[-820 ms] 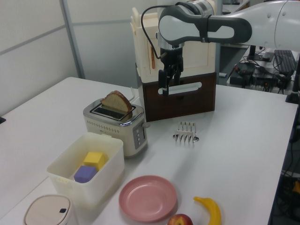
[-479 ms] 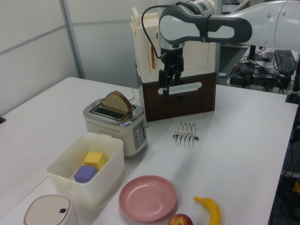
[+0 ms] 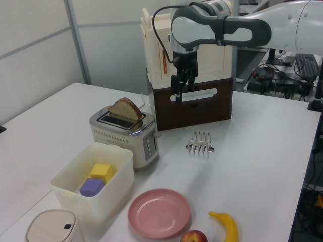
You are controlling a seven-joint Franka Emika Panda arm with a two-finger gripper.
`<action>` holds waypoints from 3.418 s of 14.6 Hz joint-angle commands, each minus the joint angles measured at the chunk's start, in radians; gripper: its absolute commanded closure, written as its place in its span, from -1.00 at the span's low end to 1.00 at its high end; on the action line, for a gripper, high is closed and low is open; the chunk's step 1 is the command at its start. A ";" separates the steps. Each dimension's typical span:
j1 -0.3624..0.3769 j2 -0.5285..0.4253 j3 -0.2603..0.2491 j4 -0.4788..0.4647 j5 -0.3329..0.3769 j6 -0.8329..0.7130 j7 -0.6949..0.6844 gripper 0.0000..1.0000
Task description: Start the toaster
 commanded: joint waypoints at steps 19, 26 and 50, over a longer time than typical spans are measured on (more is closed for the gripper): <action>0.005 0.072 -0.007 -0.027 0.076 0.116 0.016 1.00; 0.011 0.131 0.001 -0.029 0.106 0.233 0.014 1.00; 0.057 0.248 0.004 -0.069 0.099 0.394 0.007 1.00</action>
